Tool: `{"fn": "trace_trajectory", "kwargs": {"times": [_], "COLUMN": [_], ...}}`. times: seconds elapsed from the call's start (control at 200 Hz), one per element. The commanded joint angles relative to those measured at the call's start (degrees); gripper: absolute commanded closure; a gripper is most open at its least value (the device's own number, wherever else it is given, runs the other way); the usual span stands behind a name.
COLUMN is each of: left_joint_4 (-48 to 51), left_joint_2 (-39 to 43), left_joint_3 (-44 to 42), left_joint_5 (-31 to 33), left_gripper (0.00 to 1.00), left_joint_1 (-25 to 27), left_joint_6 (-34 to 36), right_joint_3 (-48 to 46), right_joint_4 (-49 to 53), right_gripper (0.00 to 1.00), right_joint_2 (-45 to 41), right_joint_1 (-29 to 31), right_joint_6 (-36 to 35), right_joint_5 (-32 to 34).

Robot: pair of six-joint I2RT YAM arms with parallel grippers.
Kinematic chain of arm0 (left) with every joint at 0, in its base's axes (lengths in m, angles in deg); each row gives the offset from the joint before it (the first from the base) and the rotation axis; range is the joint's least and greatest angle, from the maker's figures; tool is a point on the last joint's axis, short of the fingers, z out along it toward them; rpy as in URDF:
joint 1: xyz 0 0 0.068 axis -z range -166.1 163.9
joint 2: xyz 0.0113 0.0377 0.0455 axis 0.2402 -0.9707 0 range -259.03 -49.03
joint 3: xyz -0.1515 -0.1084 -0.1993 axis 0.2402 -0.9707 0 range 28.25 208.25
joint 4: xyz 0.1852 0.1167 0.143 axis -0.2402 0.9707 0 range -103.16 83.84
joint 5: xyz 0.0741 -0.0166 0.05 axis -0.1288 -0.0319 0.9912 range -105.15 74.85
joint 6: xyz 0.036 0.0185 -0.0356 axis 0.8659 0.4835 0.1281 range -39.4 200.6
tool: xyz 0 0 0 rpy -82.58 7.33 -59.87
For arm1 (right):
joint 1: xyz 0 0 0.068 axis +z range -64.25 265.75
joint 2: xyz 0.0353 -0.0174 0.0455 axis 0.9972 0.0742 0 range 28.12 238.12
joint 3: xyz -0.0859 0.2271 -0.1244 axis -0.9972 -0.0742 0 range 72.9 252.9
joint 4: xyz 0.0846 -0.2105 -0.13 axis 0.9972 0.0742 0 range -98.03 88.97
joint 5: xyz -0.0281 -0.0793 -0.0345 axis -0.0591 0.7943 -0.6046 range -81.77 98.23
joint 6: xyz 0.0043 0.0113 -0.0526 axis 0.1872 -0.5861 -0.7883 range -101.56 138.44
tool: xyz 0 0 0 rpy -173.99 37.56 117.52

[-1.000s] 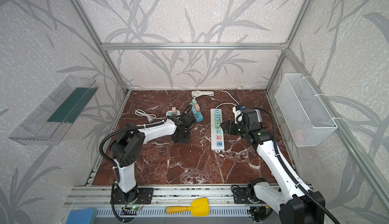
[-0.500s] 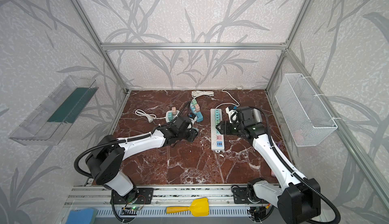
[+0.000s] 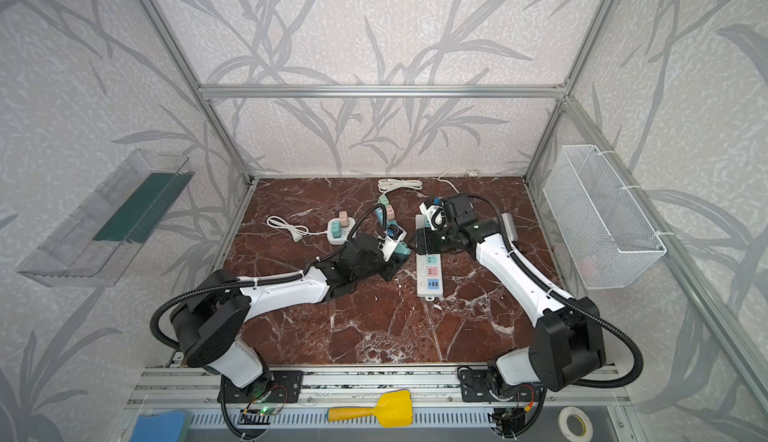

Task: Insert the plug
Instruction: 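Close right gripper on the teal adapter while left gripper holds it out, then open left gripper and draw it back while right gripper takes the adapter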

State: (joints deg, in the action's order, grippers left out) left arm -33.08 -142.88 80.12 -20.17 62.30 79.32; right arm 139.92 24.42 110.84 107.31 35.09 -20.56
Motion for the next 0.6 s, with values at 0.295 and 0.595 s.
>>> {"fn": "trace_trajectory", "kwargs": {"times": [0.295, 0.595], "left_joint_4": [-1.46, -1.17], "left_joint_2": [1.51, 1.56], "left_joint_3": [0.26, 0.52], "left_joint_5": [0.2, 0.19], "left_gripper": [0.71, 0.71], "left_joint_1": [1.07, 1.26], "left_joint_6": [4.35, 4.71], "right_joint_3": [2.68, 1.69], "right_joint_4": [0.16, -2.29], "right_gripper": [0.49, 0.6], "right_joint_2": [5.45, 7.02], "right_joint_1": [1.76, 2.15], "right_joint_6": [-0.48, 0.7], "right_joint_5": [-3.37, -7.67]}}
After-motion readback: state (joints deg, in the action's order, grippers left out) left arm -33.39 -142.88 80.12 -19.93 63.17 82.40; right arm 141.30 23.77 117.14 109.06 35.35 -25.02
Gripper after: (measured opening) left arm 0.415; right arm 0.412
